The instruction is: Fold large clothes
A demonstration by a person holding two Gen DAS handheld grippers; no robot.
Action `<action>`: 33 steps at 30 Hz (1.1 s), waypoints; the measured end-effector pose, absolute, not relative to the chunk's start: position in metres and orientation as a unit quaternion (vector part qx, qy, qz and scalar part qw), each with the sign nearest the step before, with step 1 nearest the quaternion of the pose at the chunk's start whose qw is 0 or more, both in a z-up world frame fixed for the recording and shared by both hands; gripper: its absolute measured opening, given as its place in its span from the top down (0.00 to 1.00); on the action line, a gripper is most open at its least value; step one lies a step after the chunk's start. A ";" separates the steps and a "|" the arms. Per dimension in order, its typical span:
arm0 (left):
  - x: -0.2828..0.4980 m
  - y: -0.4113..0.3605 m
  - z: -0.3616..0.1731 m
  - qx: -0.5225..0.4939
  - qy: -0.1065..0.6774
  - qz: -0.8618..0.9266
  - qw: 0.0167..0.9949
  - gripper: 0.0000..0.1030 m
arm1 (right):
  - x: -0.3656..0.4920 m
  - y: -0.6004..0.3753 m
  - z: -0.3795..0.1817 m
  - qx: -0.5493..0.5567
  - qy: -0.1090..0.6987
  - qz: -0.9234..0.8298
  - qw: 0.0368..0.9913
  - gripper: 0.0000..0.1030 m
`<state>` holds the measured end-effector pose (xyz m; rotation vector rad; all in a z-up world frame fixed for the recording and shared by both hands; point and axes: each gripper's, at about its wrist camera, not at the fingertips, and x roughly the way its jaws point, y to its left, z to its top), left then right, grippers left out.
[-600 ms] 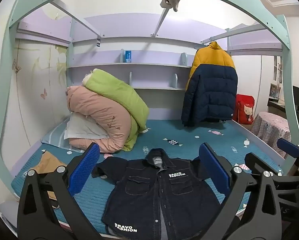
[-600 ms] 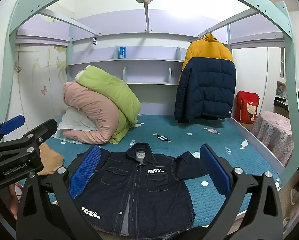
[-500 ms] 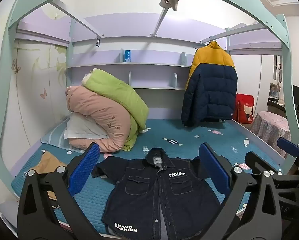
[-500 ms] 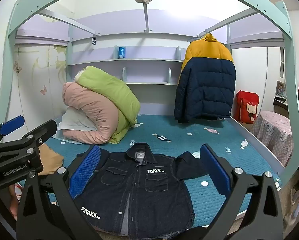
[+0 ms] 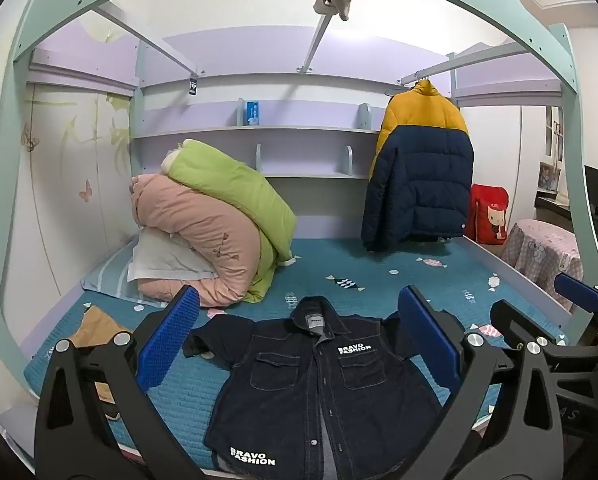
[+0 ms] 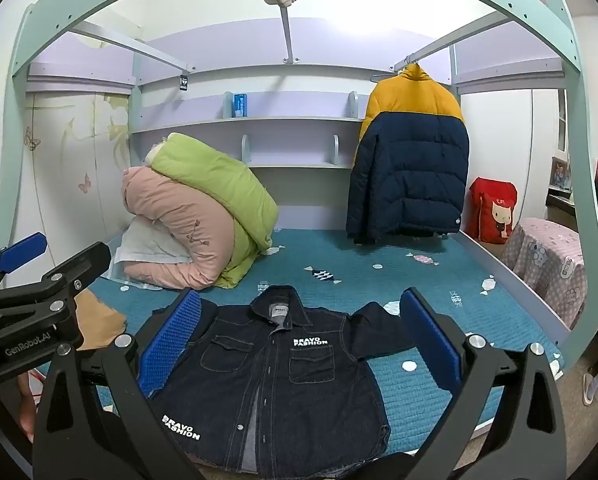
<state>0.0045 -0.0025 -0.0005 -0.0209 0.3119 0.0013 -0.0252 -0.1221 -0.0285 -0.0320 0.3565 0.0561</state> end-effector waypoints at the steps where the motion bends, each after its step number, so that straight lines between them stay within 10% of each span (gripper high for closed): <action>1: 0.005 -0.002 -0.002 -0.012 0.157 -0.002 0.988 0.04 | -0.025 -0.122 -0.029 -0.017 0.178 0.028 0.984 0.07; 33: 0.005 -0.015 -0.013 -0.010 0.165 -0.012 0.986 0.04 | -0.024 -0.131 -0.040 -0.006 0.185 0.027 0.982 0.07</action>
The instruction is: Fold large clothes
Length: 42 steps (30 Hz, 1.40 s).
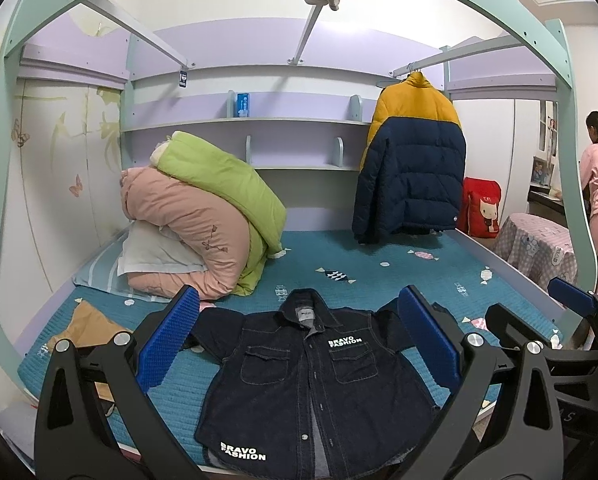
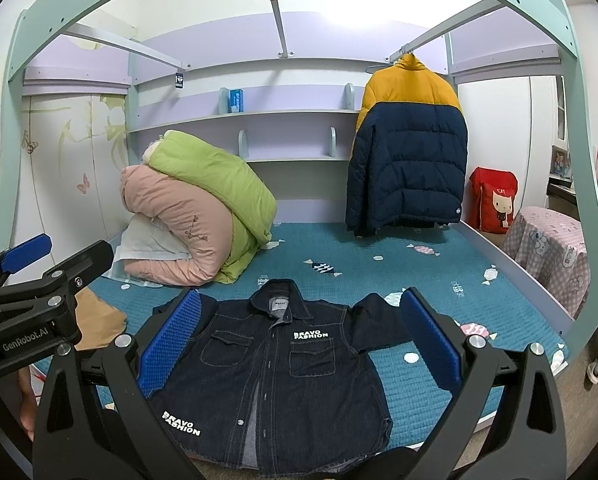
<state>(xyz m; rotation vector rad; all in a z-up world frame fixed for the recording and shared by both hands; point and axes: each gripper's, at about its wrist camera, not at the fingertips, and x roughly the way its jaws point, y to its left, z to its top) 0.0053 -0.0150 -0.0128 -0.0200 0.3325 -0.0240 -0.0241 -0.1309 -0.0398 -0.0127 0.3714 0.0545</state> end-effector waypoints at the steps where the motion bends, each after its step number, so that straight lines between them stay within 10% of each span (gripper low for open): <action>1: 0.005 -0.015 -0.014 -0.010 0.165 -0.011 0.986 0.04 | -0.024 -0.131 -0.040 -0.006 0.185 0.028 0.982 0.07; 42: 0.066 0.011 -0.038 0.009 0.205 0.104 0.973 0.04 | 0.060 -0.098 -0.073 -0.005 0.253 0.115 0.961 0.07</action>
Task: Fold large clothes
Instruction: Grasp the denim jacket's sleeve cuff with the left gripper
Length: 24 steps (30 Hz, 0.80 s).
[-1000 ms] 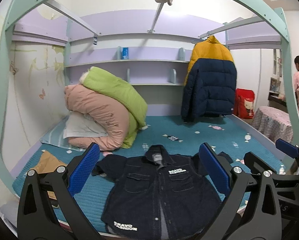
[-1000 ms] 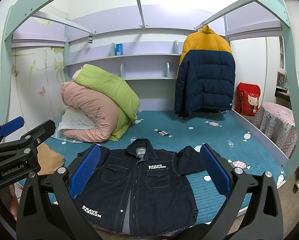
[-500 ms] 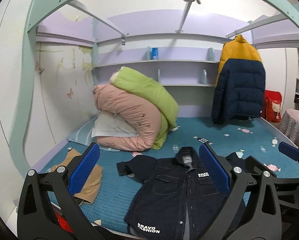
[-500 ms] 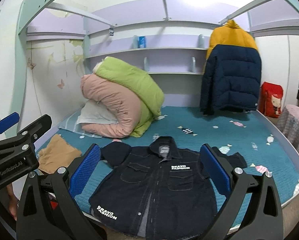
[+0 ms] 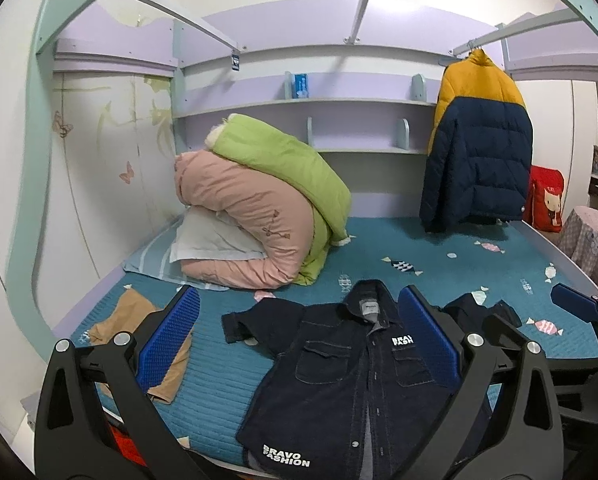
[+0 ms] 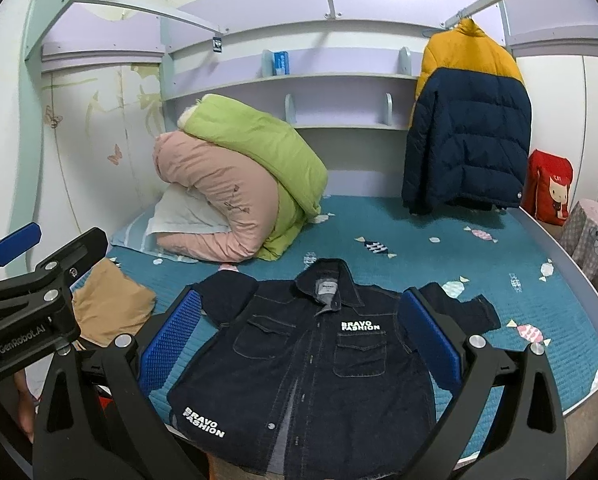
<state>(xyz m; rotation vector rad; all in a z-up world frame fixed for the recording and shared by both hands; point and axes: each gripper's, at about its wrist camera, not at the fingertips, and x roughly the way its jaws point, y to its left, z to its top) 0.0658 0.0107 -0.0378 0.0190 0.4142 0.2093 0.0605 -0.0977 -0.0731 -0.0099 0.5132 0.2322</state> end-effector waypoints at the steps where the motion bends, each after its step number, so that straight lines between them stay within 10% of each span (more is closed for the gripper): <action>1: 0.070 0.010 -0.040 0.009 0.209 0.102 0.972 0.04 | 0.064 -0.099 -0.075 -0.004 0.257 0.113 0.960 0.07; 24: 0.218 0.049 -0.155 -0.009 0.347 0.110 0.932 0.04 | 0.208 -0.106 -0.179 0.019 0.364 0.091 0.927 0.07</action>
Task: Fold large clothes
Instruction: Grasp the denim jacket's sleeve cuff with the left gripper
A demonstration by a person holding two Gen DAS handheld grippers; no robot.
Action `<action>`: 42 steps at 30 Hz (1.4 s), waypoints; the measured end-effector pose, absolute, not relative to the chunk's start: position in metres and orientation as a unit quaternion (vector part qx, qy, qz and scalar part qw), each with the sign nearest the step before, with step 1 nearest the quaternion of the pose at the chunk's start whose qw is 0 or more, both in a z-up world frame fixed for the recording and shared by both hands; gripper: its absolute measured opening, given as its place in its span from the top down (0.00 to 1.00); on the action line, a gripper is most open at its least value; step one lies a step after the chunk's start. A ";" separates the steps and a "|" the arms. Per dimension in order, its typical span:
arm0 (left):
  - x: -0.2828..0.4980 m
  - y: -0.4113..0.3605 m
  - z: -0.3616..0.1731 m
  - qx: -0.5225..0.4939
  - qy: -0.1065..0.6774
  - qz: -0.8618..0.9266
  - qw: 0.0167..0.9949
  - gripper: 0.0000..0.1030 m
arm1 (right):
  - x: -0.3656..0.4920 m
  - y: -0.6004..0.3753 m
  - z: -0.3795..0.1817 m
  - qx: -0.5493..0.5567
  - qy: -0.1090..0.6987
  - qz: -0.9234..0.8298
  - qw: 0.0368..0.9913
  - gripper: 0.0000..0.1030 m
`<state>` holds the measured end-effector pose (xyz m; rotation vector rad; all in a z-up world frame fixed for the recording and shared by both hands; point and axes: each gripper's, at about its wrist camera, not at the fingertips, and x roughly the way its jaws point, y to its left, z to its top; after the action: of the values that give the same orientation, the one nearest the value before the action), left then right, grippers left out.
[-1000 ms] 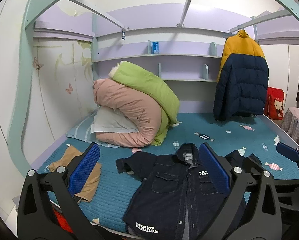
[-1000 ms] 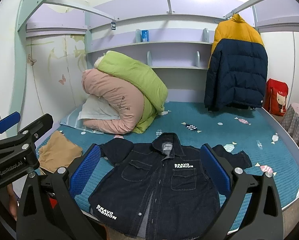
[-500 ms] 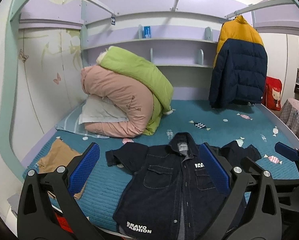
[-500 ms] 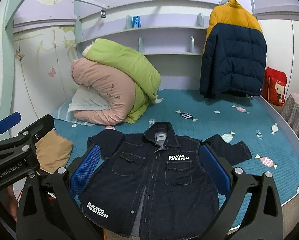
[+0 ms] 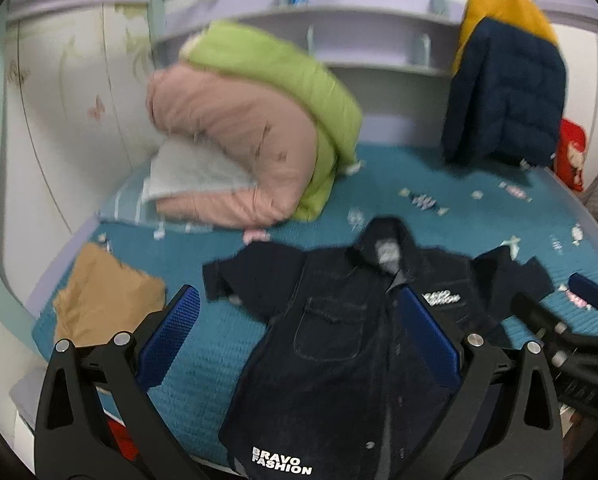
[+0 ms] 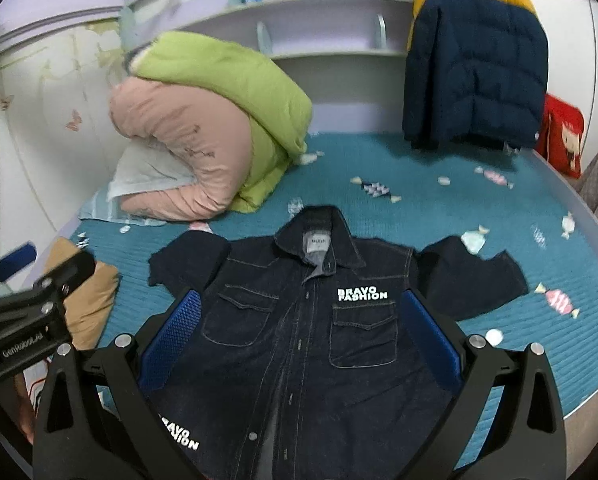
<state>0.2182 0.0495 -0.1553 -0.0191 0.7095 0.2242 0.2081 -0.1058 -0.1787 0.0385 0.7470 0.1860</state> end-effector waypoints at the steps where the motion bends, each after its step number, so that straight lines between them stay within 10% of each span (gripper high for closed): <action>1: 0.224 0.056 -0.164 -0.014 0.354 0.111 0.929 0.04 | 0.217 -0.105 -0.188 0.024 0.371 0.089 0.924 0.07; 12: 0.311 0.194 -0.305 -0.158 0.449 0.141 0.868 0.04 | 0.313 -0.058 -0.297 0.012 0.432 0.110 0.895 0.08; 20: 0.350 0.308 -0.387 -0.320 0.457 0.164 0.813 0.04 | 0.357 -0.016 -0.363 0.005 0.485 0.137 0.864 0.63; 42: 0.414 0.391 -0.462 -0.511 0.433 0.170 0.723 0.04 | 0.380 0.038 -0.393 -0.008 0.500 0.186 0.846 0.59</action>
<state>0.4138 0.3913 -0.4619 -1.1281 0.9565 0.3761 0.3800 0.0378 -0.3932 -0.0174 1.0541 0.3913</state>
